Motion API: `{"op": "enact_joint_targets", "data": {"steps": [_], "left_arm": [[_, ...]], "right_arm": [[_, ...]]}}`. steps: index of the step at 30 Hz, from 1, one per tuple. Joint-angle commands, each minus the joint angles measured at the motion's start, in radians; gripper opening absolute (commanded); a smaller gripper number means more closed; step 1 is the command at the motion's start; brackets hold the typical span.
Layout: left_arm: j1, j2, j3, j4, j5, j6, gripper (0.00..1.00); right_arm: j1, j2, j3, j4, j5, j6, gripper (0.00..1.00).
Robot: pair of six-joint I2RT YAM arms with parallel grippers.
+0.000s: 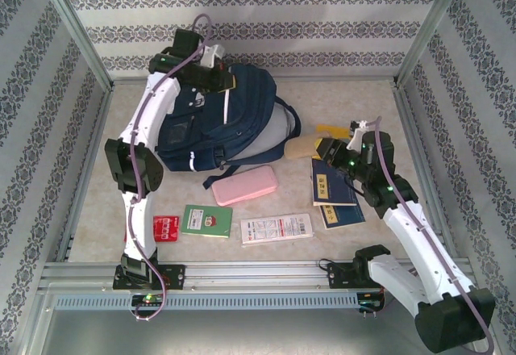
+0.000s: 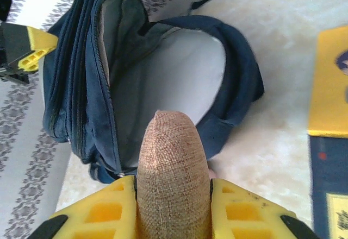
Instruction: Pack the student bag
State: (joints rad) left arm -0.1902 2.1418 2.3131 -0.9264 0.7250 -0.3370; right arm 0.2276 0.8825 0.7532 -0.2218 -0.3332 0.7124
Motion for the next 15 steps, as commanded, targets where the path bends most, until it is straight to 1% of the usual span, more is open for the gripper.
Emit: {"op": "enact_joint_targets", "data": {"steps": [1, 4, 8, 12, 15], "left_arm": [[0.026, -0.082, 0.034, 0.022, 0.148, 0.022, 0.00], [0.048, -0.104, 0.035, 0.063, 0.215, -0.007, 0.00], [0.071, -0.124, 0.009, 0.137, 0.308, -0.062, 0.00], [0.077, -0.134, -0.013, 0.176, 0.362, -0.089, 0.00], [0.077, -0.134, -0.026, 0.214, 0.390, -0.123, 0.00]], "right_arm": [[0.011, 0.041, 0.047, 0.104, -0.060, 0.040, 0.19], [0.012, 0.117, 0.042, 0.219, -0.086, 0.110, 0.19], [0.022, 0.271, 0.069, 0.434, -0.189, 0.214, 0.20], [0.057, 0.437, 0.165, 0.500, -0.262, 0.224, 0.22], [0.103, 0.556, 0.234, 0.542, -0.256, 0.233, 0.23]]}}
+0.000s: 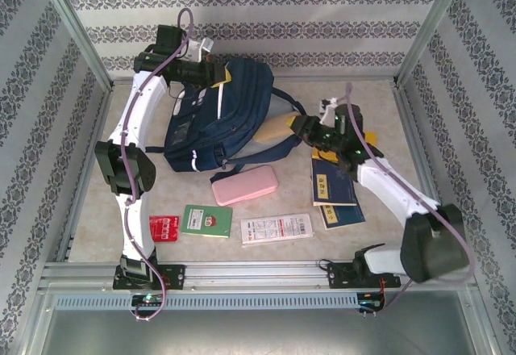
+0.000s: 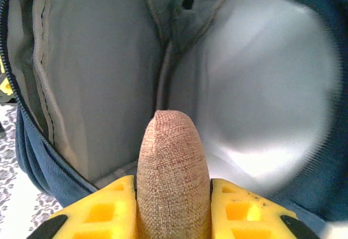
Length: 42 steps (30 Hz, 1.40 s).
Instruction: Pack the student bag
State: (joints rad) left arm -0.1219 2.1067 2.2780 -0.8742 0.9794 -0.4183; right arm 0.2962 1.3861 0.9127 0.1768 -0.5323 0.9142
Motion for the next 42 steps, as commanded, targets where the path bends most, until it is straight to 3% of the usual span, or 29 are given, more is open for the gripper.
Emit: {"op": "enact_joint_targets", "data": {"steps": [1, 9, 13, 15, 18, 23, 27, 33, 37, 42], "left_arm": [[0.008, -0.099, 0.008, 0.173, 0.146, -0.053, 0.00], [-0.007, -0.105, -0.001, 0.278, 0.182, -0.135, 0.00], [-0.021, -0.099, -0.003, 0.329, 0.200, -0.169, 0.00], [-0.027, -0.093, 0.001, 0.340, 0.206, -0.175, 0.00], [-0.030, -0.084, 0.003, 0.342, 0.211, -0.175, 0.00], [-0.014, -0.073, 0.003, 0.334, 0.197, -0.171, 0.00], [0.007, -0.059, 0.007, 0.315, 0.169, -0.168, 0.00], [0.035, -0.037, 0.007, 0.262, 0.118, -0.143, 0.00], [0.036, -0.024, 0.013, 0.211, 0.077, -0.109, 0.00], [0.033, -0.005, 0.012, 0.177, 0.026, -0.093, 0.00]], "right_arm": [[0.053, 0.096, 0.103, 0.145, -0.049, 0.030, 0.24], [0.184, 0.468, 0.344, 0.200, 0.047, 0.125, 0.26], [0.244, 0.701, 0.550, 0.210, 0.009, 0.168, 0.31], [0.266, 0.810, 0.667, 0.222, -0.023, 0.190, 0.38], [0.293, 0.911, 0.835, 0.119, -0.022, 0.153, 0.77], [0.272, 0.802, 0.781, -0.004, 0.113, 0.002, 0.97], [0.223, 0.706, 0.710, -0.033, 0.087, -0.055, 0.98], [0.208, 0.580, 0.670, -0.243, 0.126, -0.249, 0.98], [0.188, 0.512, 0.594, -0.252, 0.138, -0.251, 0.98], [0.161, 0.335, 0.399, -0.180, 0.337, -0.169, 0.98]]}}
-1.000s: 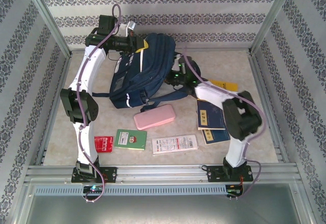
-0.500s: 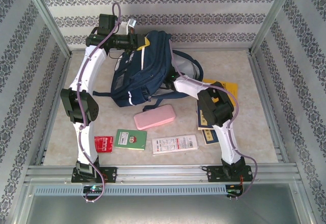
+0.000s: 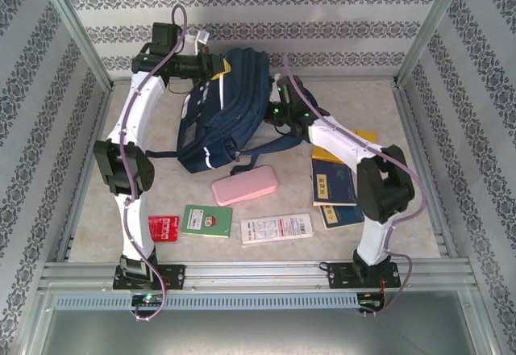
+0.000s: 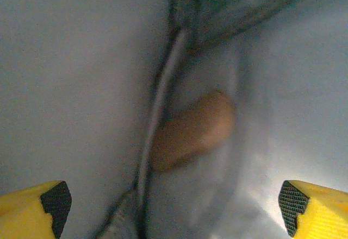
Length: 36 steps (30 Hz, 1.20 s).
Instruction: Pack the student bag
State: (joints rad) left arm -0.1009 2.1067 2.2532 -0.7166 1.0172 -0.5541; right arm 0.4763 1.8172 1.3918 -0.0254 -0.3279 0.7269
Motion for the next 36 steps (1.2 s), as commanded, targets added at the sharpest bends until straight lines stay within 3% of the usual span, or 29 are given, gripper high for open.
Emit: {"op": "enact_joint_targets", "data": {"steps": [1, 8, 9, 11, 14, 17, 20, 22, 24, 27, 31, 34, 36], "left_arm": [[0.009, 0.002, 0.040, 0.015, -0.019, 0.041, 0.00], [-0.042, 0.056, 0.073, -0.036, -0.100, 0.057, 0.03], [-0.053, 0.067, 0.082, -0.046, -0.114, 0.058, 0.10], [-0.074, 0.084, 0.097, -0.055, -0.138, 0.058, 0.34], [-0.092, 0.059, 0.090, -0.049, -0.178, 0.052, 0.50], [-0.088, -0.019, 0.040, -0.064, -0.248, 0.039, 0.56], [-0.077, -0.149, -0.053, -0.161, -0.406, 0.049, 0.58], [-0.068, -0.291, -0.204, -0.159, -0.524, 0.048, 0.62], [-0.058, -0.465, -0.405, -0.125, -0.647, 0.034, 0.73], [-0.027, -0.692, -0.667, -0.108, -0.738, 0.003, 0.80], [0.027, -0.922, -0.968, -0.173, -0.854, -0.133, 0.86], [0.050, -1.077, -1.182, -0.191, -0.912, -0.221, 0.87], [0.066, -1.152, -1.289, -0.233, -0.995, -0.279, 0.95]], "right_arm": [[-0.018, -0.136, -0.117, 0.020, 0.181, 0.026, 0.98], [-0.027, -0.425, -0.307, -0.095, 0.462, 0.000, 0.98], [-0.022, -0.465, -0.331, -0.100, 0.491, -0.013, 0.98], [-0.007, -0.526, -0.366, -0.128, 0.538, -0.047, 0.98], [0.033, -0.601, -0.381, -0.179, 0.609, -0.122, 0.98], [0.070, -0.670, -0.408, -0.199, 0.649, -0.183, 0.98], [0.104, -0.719, -0.444, -0.204, 0.645, -0.214, 0.98], [0.129, -0.737, -0.470, -0.202, 0.641, -0.229, 0.98], [0.159, -0.743, -0.491, -0.202, 0.640, -0.246, 0.98], [0.205, -0.720, -0.503, -0.180, 0.580, -0.277, 0.98], [0.262, -0.613, -0.464, -0.132, 0.366, -0.312, 0.97], [0.310, -0.470, -0.380, -0.120, 0.178, -0.315, 0.96], [0.362, -0.339, -0.298, -0.123, 0.098, -0.311, 0.96]]}}
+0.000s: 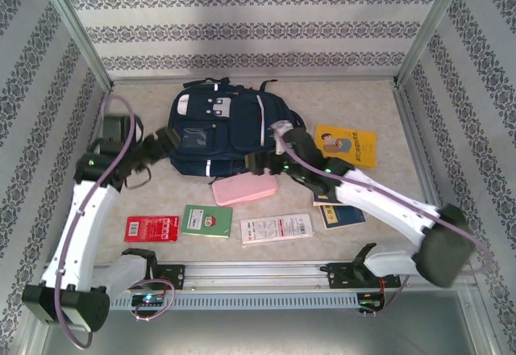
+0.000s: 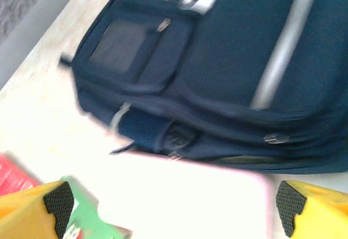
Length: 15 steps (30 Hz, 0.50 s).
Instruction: Pack the student bag
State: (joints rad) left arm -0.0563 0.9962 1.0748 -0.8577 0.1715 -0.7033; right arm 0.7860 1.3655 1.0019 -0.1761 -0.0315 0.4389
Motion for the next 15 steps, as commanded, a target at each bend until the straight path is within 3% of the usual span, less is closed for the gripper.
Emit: {"op": "enact_joint_targets", "data": {"steps": [1, 6, 10, 15], "left_arm": [[0.040, -0.062, -0.145, -0.119, -0.164, -0.159, 0.95], [0.128, -0.188, -0.337, -0.124, -0.118, -0.255, 0.96], [0.166, -0.213, -0.486, -0.034, -0.028, -0.342, 0.97], [0.217, -0.220, -0.625, 0.133, 0.057, -0.402, 0.99]], "right_arm": [[0.073, 0.170, 0.134, 0.021, -0.231, -0.012, 0.95], [0.167, 0.450, 0.354, 0.028, -0.408, 0.033, 0.94], [0.178, 0.621, 0.475, 0.055, -0.511, 0.107, 0.92], [0.169, 0.672, 0.480, 0.090, -0.473, 0.190, 0.92]]}}
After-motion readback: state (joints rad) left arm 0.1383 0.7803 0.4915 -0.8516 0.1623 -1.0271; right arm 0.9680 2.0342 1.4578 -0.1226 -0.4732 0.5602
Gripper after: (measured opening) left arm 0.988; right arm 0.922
